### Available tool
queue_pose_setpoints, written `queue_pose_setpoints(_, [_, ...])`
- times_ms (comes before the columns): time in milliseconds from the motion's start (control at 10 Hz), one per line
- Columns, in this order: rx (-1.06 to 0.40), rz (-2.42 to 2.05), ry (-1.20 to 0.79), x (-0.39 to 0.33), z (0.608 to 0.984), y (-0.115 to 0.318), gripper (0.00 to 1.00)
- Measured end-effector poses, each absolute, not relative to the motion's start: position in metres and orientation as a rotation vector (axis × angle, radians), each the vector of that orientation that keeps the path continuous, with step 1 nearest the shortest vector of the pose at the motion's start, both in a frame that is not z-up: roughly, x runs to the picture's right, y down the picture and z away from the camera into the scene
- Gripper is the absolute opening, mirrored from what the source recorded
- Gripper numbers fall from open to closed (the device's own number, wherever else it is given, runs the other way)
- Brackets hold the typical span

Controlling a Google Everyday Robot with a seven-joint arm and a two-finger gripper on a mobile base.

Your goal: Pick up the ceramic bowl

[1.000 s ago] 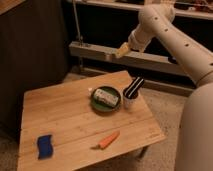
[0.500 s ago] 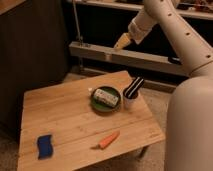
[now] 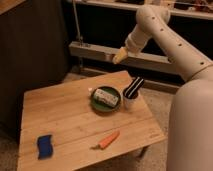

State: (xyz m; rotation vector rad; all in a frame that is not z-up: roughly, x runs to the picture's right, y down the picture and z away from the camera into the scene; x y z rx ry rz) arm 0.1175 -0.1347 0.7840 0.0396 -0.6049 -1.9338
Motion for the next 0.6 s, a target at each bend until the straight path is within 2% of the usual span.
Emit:
queue_pose_setpoints(300, [0.046, -1.912, -0.661, 0.126, 0.823, -0.099, 0.8])
queue_pose_setpoints(600, [0.097, -1.956, -0.753, 0.116, 0.852, -0.095, 0.8])
